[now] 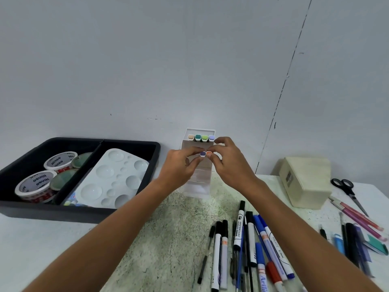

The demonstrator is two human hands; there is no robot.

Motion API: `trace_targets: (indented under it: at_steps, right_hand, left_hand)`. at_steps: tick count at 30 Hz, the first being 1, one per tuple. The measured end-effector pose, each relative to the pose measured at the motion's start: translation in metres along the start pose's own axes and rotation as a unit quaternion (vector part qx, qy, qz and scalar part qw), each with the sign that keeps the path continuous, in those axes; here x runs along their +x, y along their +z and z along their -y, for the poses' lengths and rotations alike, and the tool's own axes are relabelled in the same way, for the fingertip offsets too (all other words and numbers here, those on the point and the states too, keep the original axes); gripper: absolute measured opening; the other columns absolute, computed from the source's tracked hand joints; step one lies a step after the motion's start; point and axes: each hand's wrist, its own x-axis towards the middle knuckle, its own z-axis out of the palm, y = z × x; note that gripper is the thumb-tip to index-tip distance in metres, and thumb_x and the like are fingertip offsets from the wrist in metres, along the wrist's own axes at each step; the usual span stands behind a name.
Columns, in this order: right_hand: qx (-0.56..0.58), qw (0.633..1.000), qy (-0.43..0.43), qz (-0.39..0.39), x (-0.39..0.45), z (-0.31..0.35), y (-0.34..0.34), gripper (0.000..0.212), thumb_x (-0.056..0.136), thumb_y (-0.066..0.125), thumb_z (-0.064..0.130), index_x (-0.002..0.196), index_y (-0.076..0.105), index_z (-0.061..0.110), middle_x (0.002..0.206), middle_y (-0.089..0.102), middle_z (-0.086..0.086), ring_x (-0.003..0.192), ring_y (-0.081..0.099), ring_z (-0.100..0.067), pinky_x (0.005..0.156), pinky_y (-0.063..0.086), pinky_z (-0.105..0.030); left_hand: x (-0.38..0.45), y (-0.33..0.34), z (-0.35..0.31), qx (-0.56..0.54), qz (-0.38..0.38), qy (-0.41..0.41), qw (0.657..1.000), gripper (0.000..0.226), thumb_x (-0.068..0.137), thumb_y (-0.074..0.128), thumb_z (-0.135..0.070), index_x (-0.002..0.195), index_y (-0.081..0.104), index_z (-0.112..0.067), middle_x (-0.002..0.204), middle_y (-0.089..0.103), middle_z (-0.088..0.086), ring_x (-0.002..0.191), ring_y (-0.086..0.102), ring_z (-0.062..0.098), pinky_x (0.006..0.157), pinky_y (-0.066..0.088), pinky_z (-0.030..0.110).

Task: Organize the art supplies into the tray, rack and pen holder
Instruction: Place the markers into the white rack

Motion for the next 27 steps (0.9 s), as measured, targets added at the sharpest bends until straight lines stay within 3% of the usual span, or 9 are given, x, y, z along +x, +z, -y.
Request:
trace_targets:
  at_steps: [4,8,13,16,19,27]
  right_hand:
    - [0.037,0.999,0.003,-0.024,0.0015,-0.0017,0.0036,0.02,0.093,0.059,0.02,0.106,0.072,0.012,0.123,0.053,-0.004,0.105,0.058,-0.019,0.088,0.048,-0.032]
    - [0.119,0.992,0.029,-0.042,0.0018,-0.0015,0.0073,0.015,0.089,0.065,0.014,0.101,0.073,0.009,0.107,0.061,-0.005,0.088,0.064,-0.014,0.079,0.045,-0.008]
    - [0.124,0.99,0.055,-0.024,0.0023,-0.0022,0.0065,0.017,0.092,0.062,0.02,0.105,0.072,0.014,0.109,0.065,-0.003,0.087,0.065,-0.017,0.083,0.051,-0.029]
    - [0.073,0.996,0.048,-0.008,0.0037,-0.0011,0.0036,0.022,0.094,0.059,0.023,0.11,0.071,0.014,0.114,0.066,-0.004,0.093,0.063,-0.019,0.09,0.049,-0.036]
    - [0.058,0.997,0.054,-0.005,0.0049,0.0006,0.0004,0.024,0.093,0.06,0.024,0.111,0.071,0.014,0.114,0.068,-0.003,0.093,0.065,-0.018,0.091,0.049,-0.037]
    - [0.084,0.995,0.051,-0.027,0.0057,-0.0015,0.0022,0.017,0.09,0.063,0.018,0.104,0.073,0.014,0.098,0.073,-0.003,0.08,0.067,-0.016,0.083,0.053,-0.036]
  left_hand:
    - [-0.0002,0.0026,0.0035,-0.014,0.001,-0.014,1.0,0.026,0.086,0.061,-0.032,0.102,0.072,-0.015,0.04,0.053,0.003,0.031,0.046,0.022,0.046,0.044,0.026]
    - [0.0,0.003,0.006,-0.029,-0.013,-0.008,0.999,0.023,0.087,0.063,-0.031,0.098,0.073,-0.014,0.037,0.045,-0.004,0.029,0.038,0.02,0.041,0.032,0.023]
    - [0.0002,0.005,0.0081,-0.023,-0.016,0.009,1.0,0.023,0.087,0.064,-0.03,0.099,0.073,-0.013,0.041,0.05,-0.013,0.03,0.044,0.022,0.041,0.04,0.033]
    - [0.0002,0.0048,0.0083,-0.019,-0.031,0.019,0.999,0.019,0.086,0.067,-0.024,0.098,0.074,-0.011,0.045,0.051,-0.021,0.03,0.035,0.012,0.04,0.032,0.019]
    - [0.0002,0.0052,0.0075,-0.017,-0.04,0.017,0.999,0.017,0.086,0.07,-0.019,0.098,0.074,-0.009,0.047,0.051,-0.025,0.032,0.033,0.008,0.044,0.024,0.008]
    - [-0.0004,0.0061,0.0034,-0.023,-0.035,0.015,0.999,0.014,0.085,0.071,-0.014,0.098,0.075,-0.01,0.048,0.052,-0.029,0.033,0.033,0.01,0.044,0.023,0.008]
